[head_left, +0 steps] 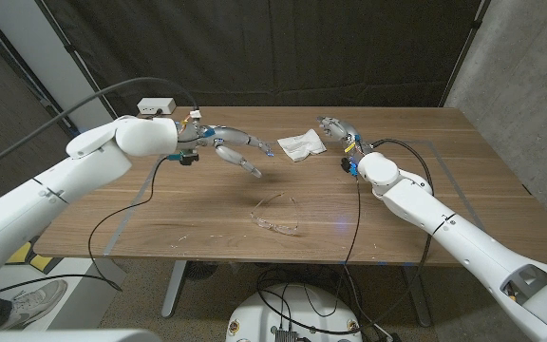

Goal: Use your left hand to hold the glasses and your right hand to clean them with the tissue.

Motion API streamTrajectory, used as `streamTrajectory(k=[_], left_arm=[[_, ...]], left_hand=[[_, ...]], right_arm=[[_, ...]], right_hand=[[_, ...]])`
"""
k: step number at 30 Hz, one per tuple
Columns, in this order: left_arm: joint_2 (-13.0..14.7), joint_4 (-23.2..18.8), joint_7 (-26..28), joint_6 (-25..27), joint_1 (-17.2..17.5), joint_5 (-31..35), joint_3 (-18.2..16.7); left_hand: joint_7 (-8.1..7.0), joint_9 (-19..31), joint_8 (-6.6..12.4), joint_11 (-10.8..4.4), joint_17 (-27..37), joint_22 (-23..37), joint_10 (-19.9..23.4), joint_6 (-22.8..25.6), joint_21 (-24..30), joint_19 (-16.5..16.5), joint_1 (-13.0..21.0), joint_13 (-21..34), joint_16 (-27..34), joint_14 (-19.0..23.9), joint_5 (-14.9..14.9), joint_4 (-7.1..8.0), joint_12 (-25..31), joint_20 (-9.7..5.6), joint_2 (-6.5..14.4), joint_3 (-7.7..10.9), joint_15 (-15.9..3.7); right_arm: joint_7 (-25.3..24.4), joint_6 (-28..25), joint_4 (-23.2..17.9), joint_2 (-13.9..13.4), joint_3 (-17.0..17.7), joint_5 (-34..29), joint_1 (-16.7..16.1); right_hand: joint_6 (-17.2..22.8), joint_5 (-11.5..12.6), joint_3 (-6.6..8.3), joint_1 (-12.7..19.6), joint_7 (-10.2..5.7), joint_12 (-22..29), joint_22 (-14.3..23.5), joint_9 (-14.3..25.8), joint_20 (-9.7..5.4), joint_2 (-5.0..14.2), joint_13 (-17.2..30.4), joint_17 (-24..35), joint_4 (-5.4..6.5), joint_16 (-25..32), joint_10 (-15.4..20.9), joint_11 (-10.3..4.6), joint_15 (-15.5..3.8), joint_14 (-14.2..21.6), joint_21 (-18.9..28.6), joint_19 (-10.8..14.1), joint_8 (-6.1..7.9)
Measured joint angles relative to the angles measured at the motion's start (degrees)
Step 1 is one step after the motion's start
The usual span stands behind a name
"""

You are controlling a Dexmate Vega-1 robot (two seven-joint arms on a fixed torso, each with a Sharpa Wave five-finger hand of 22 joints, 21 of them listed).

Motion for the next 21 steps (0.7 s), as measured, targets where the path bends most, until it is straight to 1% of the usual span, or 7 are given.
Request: streamTrajectory(k=[4, 9, 14, 15, 18, 20, 21], left_arm=[[0.8, -1.2, -0.9, -0.3, -0.9, 0.9, 1.0], [1.9, -3.0, -2.7, -0.3, -2.2, 2.4, 2.5], [2.7, -5.0, -4.7, 0.4, -3.2, 3.8, 3.7], [2.9, -5.4, -5.1, 0.6, -3.4, 4.1, 3.9], [3.2, -6.4, -6.2, 1.0, -3.8, 4.9, 4.4], [3.6, -7.5, -7.2, 1.5, -4.1, 5.6, 4.9], [3.6, -7.7, -7.3, 1.6, -4.1, 5.7, 5.0]], left_hand=[[0.19, 0.0, 0.21, 0.00, 0.1, 0.0, 0.0, 0.7, 0.0, -0.3, 0.4, 0.3, -0.3, -1.1, 0.1, -0.09, 0.0, -0.31, -0.4, -0.23, 0.55], [0.69, 0.2, 0.44, 0.00, 0.3, 0.1, 0.0, 1.7, 0.0, -0.6, 0.4, 0.3, -0.3, -1.5, 0.5, -0.19, 0.0, 0.00, -0.4, -0.33, 0.54], [1.41, 0.3, 0.87, 0.00, 0.5, 0.3, 0.0, 3.2, -0.4, -1.2, 0.7, 0.5, -0.3, -2.1, 0.7, -0.06, 0.0, 0.01, -0.7, -0.56, 1.16], [1.40, 0.3, 0.87, -0.27, 0.5, 0.3, 0.3, 3.2, -0.4, -1.2, 0.7, 0.5, -0.2, -2.0, 0.9, -0.17, 0.0, 0.00, -0.7, -0.79, 1.01], [0.69, 0.3, 0.39, -2.68, 1.0, 0.3, 2.2, 2.5, -0.3, -1.1, 1.3, 0.8, 1.3, 0.1, 1.4, 0.00, 0.3, -0.16, -1.2, -1.25, -0.41], [0.47, 0.3, 0.33, -3.50, 1.4, 0.5, 3.2, 2.2, 0.0, -0.7, 1.3, 1.1, 1.8, 1.3, 1.5, 0.23, 0.8, -0.54, -1.2, -1.48, -0.52], [0.48, 0.3, 0.19, -3.46, 1.5, 0.5, 3.7, 2.2, 0.1, -0.5, 1.5, 1.1, 1.9, 1.6, 1.5, 0.24, 0.9, -0.74, -1.0, -1.49, -0.66]], right_arm=[[0.0, -1.1, -0.5, -0.1, -0.8, -1.5, 0.7], [0.7, -2.5, -1.3, -0.4, -2.4, -3.8, 1.9], [1.5, -3.5, -2.0, -0.6, -3.3, -5.4, 2.6], [1.6, -3.7, -2.1, -0.6, -3.5, -5.7, 2.7], [1.8, -4.2, -2.6, -0.6, -3.9, -6.3, 2.8], [2.0, -4.6, -3.1, -0.7, -4.0, -6.8, 2.8], [2.0, -4.6, -3.1, -0.7, -4.1, -6.9, 2.8]], right_hand=[[0.1, 0.0, -0.28, 0.0, -0.14, 0.0, 0.0, 0.0, -0.22, -0.03, 0.0, 0.2, 0.27, 0.0, -0.2, -0.21, -0.21, -0.2, 0.0, -0.2, 0.00], [-0.3, -0.7, -1.04, -1.5, -0.74, -0.4, 0.0, 0.0, -0.62, -1.54, 0.0, 0.3, 1.04, -0.3, -0.6, -0.62, -0.65, -1.0, 0.0, -0.6, -0.28], [-0.3, -0.9, -1.44, -1.9, -0.74, -0.7, 0.0, 0.0, -0.93, -1.90, 0.0, 0.3, 1.44, -0.3, -0.9, -0.92, -1.02, -1.5, -0.3, -0.9, -0.28], [-0.3, -0.9, -1.44, -1.9, -0.74, -0.7, 0.0, 0.0, -0.93, -1.90, 0.0, 0.3, 1.44, -0.3, -0.9, -0.92, -1.02, -1.5, -0.3, -0.9, -0.28], [-0.3, -0.9, -1.68, -1.9, -0.74, -0.7, 0.0, 0.0, -0.93, -1.90, 0.0, 0.3, 1.67, -0.3, -0.9, -0.92, -1.02, -1.5, -0.3, -0.9, -0.28], [-0.4, -0.9, -1.68, -1.9, -0.76, -0.7, 0.0, 0.0, -0.93, -1.90, 0.0, 0.3, 1.67, -0.3, -0.9, -0.92, -0.92, -1.5, -0.3, -0.9, -0.28], [-0.6, -0.9, -1.68, -1.9, -0.95, -0.7, 0.0, 0.0, -0.93, -1.90, 0.0, 0.3, 1.67, -0.3, -0.9, -0.92, -0.81, -1.7, -0.3, -0.9, -0.28]])
